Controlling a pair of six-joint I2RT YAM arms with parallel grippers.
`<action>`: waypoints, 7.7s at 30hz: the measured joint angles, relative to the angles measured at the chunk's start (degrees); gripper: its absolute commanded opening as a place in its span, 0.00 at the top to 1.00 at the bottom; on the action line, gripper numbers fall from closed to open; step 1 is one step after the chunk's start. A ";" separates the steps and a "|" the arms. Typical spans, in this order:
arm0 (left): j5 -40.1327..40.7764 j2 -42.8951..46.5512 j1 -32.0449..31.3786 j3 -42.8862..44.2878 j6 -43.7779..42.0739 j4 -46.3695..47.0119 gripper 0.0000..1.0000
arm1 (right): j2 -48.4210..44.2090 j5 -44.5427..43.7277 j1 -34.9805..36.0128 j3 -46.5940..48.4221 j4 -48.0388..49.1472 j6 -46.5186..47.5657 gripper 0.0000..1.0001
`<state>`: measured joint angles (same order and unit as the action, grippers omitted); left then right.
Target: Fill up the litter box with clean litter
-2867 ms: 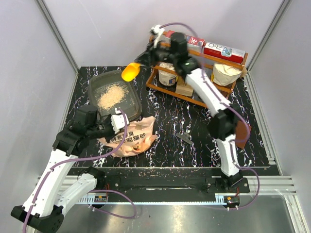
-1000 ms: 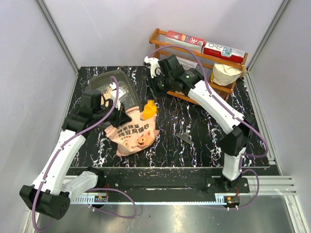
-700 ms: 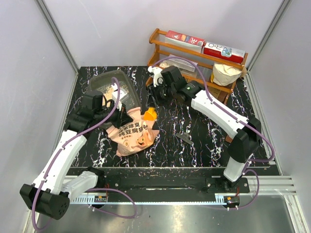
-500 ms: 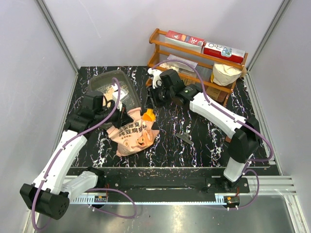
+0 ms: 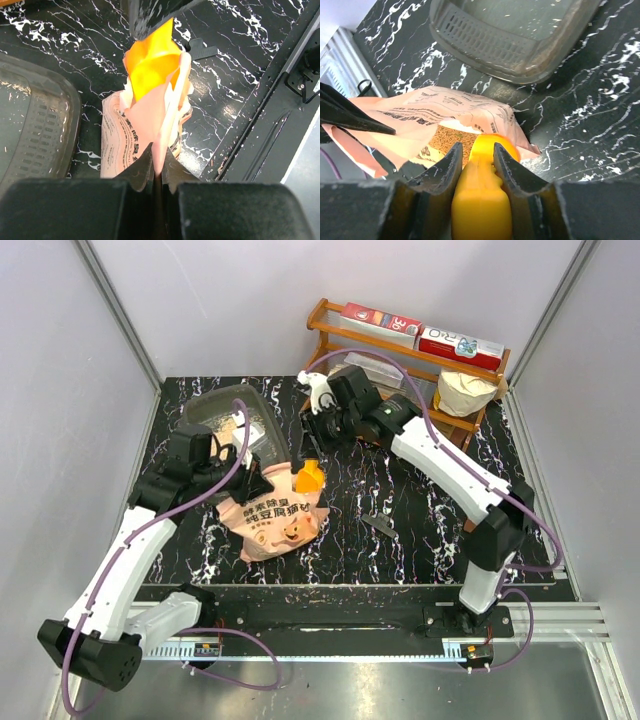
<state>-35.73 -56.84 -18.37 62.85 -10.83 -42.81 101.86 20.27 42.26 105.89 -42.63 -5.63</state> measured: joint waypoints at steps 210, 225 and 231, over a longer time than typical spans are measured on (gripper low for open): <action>9.22 11.43 -9.44 -0.22 -31.76 -16.96 0.98 | 39.30 -15.63 -2.25 26.99 54.05 -21.33 1.00; 9.25 13.18 -9.22 -1.60 -31.71 -15.87 0.95 | 40.24 -2.16 2.73 19.91 71.84 3.91 1.00; 9.22 13.53 -8.57 -1.95 -31.23 -15.45 1.00 | 40.00 0.42 2.32 17.99 71.91 8.11 1.00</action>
<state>-26.50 -43.31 -26.94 60.90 -42.06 -58.26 141.86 20.69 44.58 123.87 29.28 2.48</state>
